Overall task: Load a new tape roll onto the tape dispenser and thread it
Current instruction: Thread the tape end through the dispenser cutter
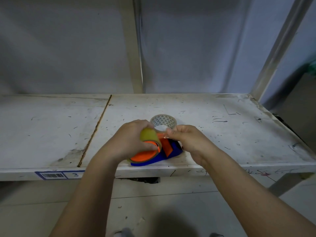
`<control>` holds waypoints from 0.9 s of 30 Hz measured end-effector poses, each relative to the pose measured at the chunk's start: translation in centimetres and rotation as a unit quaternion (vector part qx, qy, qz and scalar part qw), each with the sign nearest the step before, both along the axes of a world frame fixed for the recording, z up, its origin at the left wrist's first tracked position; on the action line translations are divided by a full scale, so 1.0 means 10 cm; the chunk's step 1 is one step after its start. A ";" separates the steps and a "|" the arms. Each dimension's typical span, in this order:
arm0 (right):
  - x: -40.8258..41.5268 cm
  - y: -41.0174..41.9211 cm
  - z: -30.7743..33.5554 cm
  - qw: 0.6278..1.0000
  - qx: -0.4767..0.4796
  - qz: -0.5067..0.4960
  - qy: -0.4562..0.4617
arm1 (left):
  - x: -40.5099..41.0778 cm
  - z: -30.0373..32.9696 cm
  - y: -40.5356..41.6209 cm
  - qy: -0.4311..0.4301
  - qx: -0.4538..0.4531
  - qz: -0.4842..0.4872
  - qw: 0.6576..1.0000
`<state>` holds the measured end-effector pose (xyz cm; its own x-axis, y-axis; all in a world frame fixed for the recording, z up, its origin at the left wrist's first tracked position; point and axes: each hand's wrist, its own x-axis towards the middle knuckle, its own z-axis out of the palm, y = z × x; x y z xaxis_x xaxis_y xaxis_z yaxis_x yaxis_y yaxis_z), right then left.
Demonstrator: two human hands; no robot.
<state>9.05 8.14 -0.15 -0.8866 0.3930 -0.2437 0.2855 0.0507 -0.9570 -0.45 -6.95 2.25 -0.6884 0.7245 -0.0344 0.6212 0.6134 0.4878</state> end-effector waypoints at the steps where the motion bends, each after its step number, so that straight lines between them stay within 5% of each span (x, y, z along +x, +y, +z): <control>1: 0.01 0.01 0.01 1.000 -0.015 0.000 0.000 | 0.00 -0.01 0.00 0.000 0.016 0.002 1.000; 9: 0.09 0.12 0.07 0.996 -0.089 0.008 0.009 | -0.03 -0.06 -0.06 -0.049 0.050 -0.013 0.997; 15: 0.07 0.19 0.09 0.997 0.074 0.002 -0.040 | -0.07 -0.09 -0.12 -0.040 0.032 0.012 0.999; 27: 0.09 0.34 0.06 0.997 -0.005 -0.025 -0.072 | -0.08 -0.06 -0.14 -0.023 0.010 0.008 1.000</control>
<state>9.98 11.51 0.47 -0.8213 0.4332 -0.3713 0.4223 0.0241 -0.9061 -1.22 -8.31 1.65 -0.6982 0.7139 -0.0528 0.5874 0.6135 0.5277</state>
